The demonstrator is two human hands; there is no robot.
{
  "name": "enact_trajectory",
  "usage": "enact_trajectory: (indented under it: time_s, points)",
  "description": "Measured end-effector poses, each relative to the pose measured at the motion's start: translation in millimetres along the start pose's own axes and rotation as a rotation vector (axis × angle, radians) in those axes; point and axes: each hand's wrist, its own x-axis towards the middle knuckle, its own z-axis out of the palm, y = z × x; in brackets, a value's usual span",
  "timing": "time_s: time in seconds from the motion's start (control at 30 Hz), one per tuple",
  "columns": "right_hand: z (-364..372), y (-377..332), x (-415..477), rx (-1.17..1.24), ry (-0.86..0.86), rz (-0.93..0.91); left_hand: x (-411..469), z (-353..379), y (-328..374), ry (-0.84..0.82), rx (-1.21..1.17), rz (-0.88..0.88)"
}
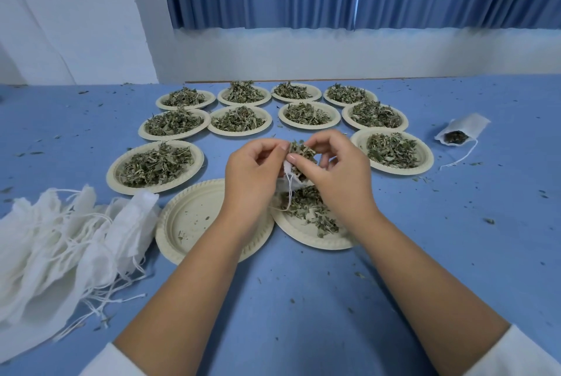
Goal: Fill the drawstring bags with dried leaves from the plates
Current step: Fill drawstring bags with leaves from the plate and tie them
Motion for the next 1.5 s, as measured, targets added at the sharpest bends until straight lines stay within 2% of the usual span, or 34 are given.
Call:
enact_trajectory:
  time_s: [0.17, 0.37, 0.67, 0.77, 0.93, 1.07, 1.13, 1.27, 1.4, 1.5]
  points:
    - [-2.2, 0.3, 2.8, -0.004, -0.079, 0.076, 0.8, 1.6, -2.2, 0.025, 0.125, 0.075]
    - [-2.1, 2.2, 1.8, 0.074, -0.139, 0.062, 3.0, -1.6, -1.3, 0.059, 0.116, 0.068]
    - [0.8, 6.0, 1.6, -0.181, -0.159, 0.044, -2.2, 4.1, -4.2, -0.062, 0.235, 0.201]
    - [-3.1, 2.7, 2.1, -0.048, -0.180, 0.121, -0.2, 1.2, -5.5, -0.011, 0.219, 0.170]
    - [-6.2, -0.1, 2.4, 0.078, -0.140, 0.134, 0.1, -0.6, -3.5, 0.017, 0.162, 0.098]
    - [-3.1, 3.8, 1.6, -0.039, -0.130, 0.058, -2.3, 1.7, -0.6, -0.015, 0.158, 0.136]
    - [-0.7, 7.7, 1.8, -0.115, -0.121, 0.060, -5.0, 2.8, 0.7, -0.071, 0.119, 0.141]
    - [0.2, 10.8, 2.5, -0.173, -0.157, 0.094, -6.7, 4.4, -1.6, -0.154, 0.202, 0.193]
    - [-5.1, 6.6, 5.8, -0.111, -0.109, 0.079, -2.8, 0.9, -3.2, -0.045, 0.241, 0.201]
    - [-11.4, 5.9, 11.1, -0.046, -0.125, 0.220, -1.0, -2.2, -2.5, 0.015, 0.192, 0.183]
